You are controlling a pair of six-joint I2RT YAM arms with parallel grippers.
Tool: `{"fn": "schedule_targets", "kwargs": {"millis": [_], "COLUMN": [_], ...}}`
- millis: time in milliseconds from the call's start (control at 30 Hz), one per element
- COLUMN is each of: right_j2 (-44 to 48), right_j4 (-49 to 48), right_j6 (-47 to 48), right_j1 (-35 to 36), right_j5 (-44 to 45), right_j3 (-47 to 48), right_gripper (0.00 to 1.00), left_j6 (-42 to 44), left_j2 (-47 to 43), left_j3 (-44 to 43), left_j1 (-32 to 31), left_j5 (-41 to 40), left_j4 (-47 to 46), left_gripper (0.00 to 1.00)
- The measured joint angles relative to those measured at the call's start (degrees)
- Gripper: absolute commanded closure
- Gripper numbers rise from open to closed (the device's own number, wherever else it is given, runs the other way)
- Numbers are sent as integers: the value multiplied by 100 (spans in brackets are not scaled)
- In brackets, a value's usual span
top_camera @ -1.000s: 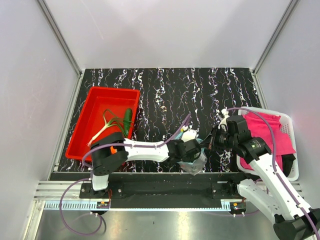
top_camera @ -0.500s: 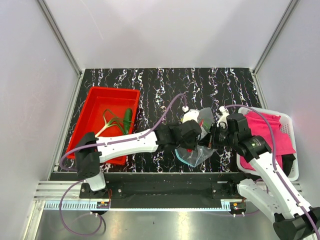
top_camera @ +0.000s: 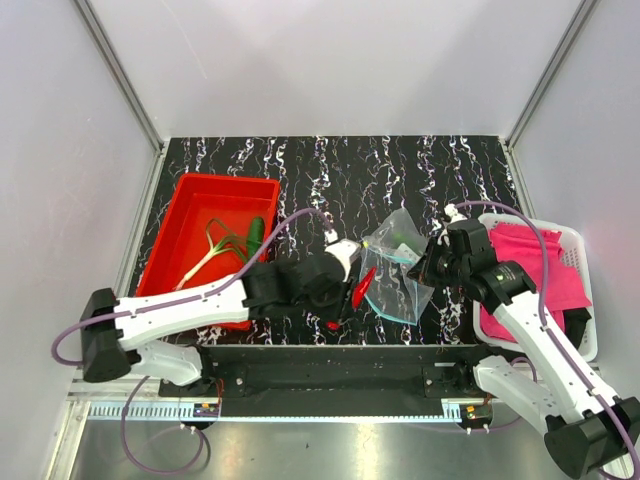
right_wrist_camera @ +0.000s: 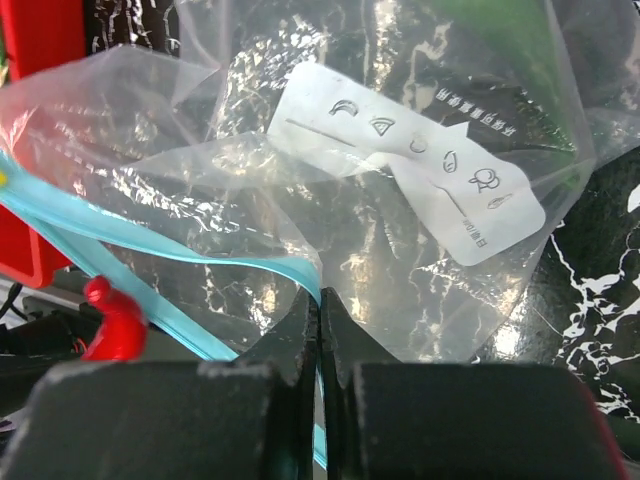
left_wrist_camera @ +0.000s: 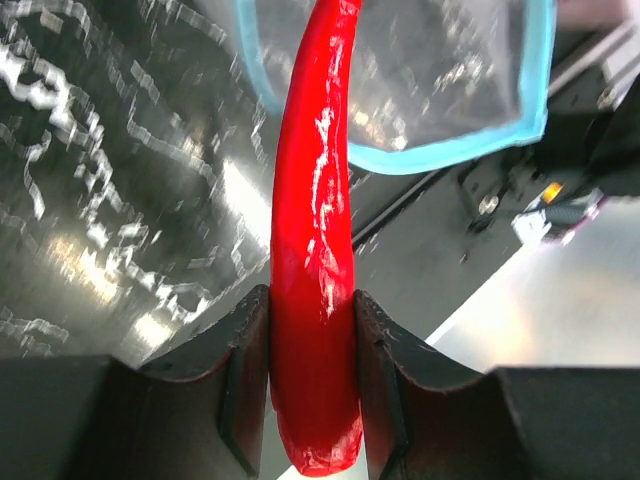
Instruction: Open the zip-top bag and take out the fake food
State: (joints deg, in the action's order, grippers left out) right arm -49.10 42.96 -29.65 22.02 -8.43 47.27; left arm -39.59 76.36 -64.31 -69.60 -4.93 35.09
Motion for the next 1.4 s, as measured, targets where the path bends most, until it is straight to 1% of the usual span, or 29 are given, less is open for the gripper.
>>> {"fn": "schedule_targets", "kwargs": {"millis": [100, 133, 167, 200, 267, 333, 400, 433, 500, 600, 667, 733, 833, 867, 933, 967, 1067, 1100, 1167, 1200, 1233, 1333, 1367, 1400], "right_j2": [-83, -94, -96, -94, -87, -66, -26, -15, 4, 15, 26, 37, 59, 66, 83, 90, 101, 101, 90, 74, 48, -44, -87, -111], "right_j4": [-7, -9, -11, -11, -15, -17, -22, -24, -26, -26, -26, -26, -28, -26, -26, -26, -28, -26, -28, -28, -33, -98, -162, -201], "right_j6": [13, 20, 28, 33, 35, 35, 35, 35, 37, 39, 39, 44, 46, 46, 48, 48, 55, 61, 94, 114, 133, 155, 153, 149], "right_j1": [0, 0, 0, 0, 0, 0, 0, 0, 0, 0, 0, 0, 0, 0, 0, 0, 0, 0, 0, 0, 0, 0, 0, 0], "right_j5": [39, 39, 39, 39, 37, 31, 22, 20, -4, -24, -28, -55, -85, -90, -125, -136, -203, -232, -363, -474, -570, -977, -1189, -1314], "right_j3": [0, 0, 0, 0, 0, 0, 0, 0, 0, 0, 0, 0, -2, -2, -2, -2, -2, -2, -2, -2, -2, -2, -2, -2], "right_gripper": [100, 100, 100, 100, 100, 100, 100, 100, 100, 100, 100, 100, 100, 100, 100, 100, 100, 100, 100, 100, 100, 100, 100, 100], "left_j6": [-7, -83, -162, -260, -525, -756, -999, -1047, -1067, -835, -623, -437, -245, -212, -116, -68, 13, 28, 61, 76, 85, 83, 50, -2], "left_j2": [-470, -656, -870, -1121, -1733, -2337, -3091, -3342, -3939, -4109, -3866, -3399, -2719, -2588, -2398, -2332, -2138, -2103, -2085, -2114, -2142, -2369, -2531, -2651], "left_j3": [481, 651, 817, 981, 1259, 1429, 1624, 1692, 1849, 1926, 1952, 1947, 1947, 1952, 1971, 1985, 1989, 1989, 1989, 1989, 1989, 2120, 2273, 2371], "left_j1": [44, 57, 85, 131, 319, 599, 1132, 1318, 1945, 2806, 3283, 3687, 4138, 4227, 4485, 4629, 4962, 4992, 4999, 4999, 4999, 5001, 4966, 4911], "left_j5": [-31, -144, -299, -516, -1019, -1530, -2092, -2282, -2634, -2778, -2712, -2649, -2614, -2605, -2542, -2487, -2369, -2304, -2024, -1762, -1572, -452, 81, 404], "left_j4": [111, 216, 337, 472, 817, 1110, 1381, 1467, 1644, 1722, 1692, 1600, 1410, 1353, 1161, 1067, 863, 817, 723, 656, 592, 63, -280, -476], "left_gripper": [100, 98, 96, 91, 87, 84, 82, 82, 83, 83, 83, 79, 68, 53, 33, 20, 11, 11, 17, 25, 30, 36, 37, 37]}}
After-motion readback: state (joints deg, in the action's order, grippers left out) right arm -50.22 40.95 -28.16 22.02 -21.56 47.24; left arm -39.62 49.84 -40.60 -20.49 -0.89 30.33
